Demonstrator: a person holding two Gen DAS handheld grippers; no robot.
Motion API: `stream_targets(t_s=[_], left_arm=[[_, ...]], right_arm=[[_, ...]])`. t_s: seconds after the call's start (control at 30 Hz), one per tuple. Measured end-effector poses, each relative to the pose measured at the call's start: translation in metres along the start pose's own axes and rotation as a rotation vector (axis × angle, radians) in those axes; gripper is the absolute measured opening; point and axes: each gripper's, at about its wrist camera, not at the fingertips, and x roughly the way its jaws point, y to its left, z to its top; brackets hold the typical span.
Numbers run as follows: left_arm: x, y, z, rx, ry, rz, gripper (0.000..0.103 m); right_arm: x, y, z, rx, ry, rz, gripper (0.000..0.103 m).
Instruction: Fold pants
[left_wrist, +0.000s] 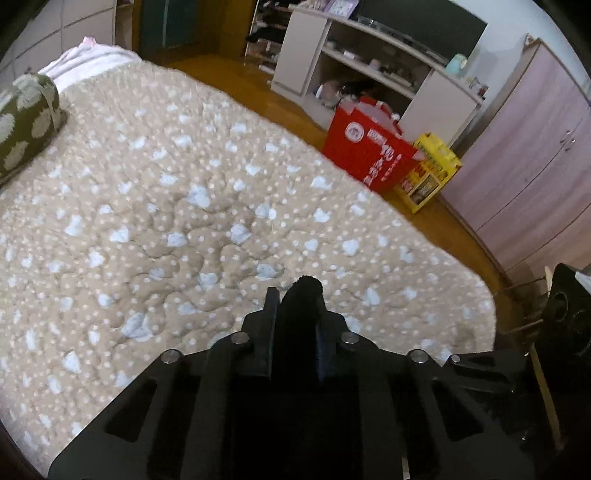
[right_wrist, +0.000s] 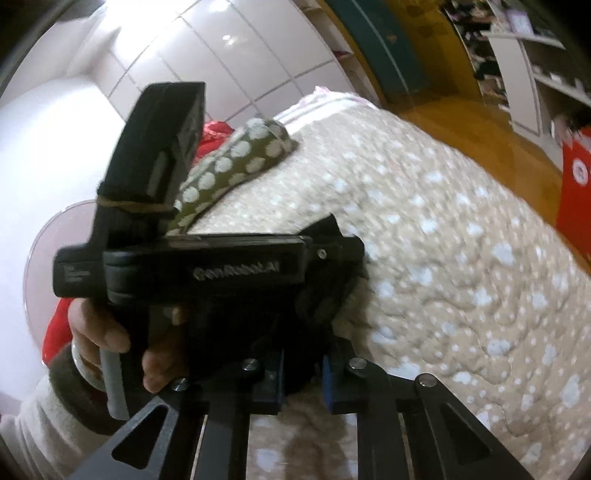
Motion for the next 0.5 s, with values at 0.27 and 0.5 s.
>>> stream_targets(t_s=[0.27,0.5], left_arm=[[-0.129,0.026,-0.016,-0.044,-0.217,0.064,0.014],[-0.205,0.095,-0.11,-0.251,-0.277,0.236,0.014]], right_arm=[[-0.02,0.089,0.021,-0.173,-0.067,0.141,0.014],[0.035,0.18,-0.007,-0.322,0.052,0.291,0.014]])
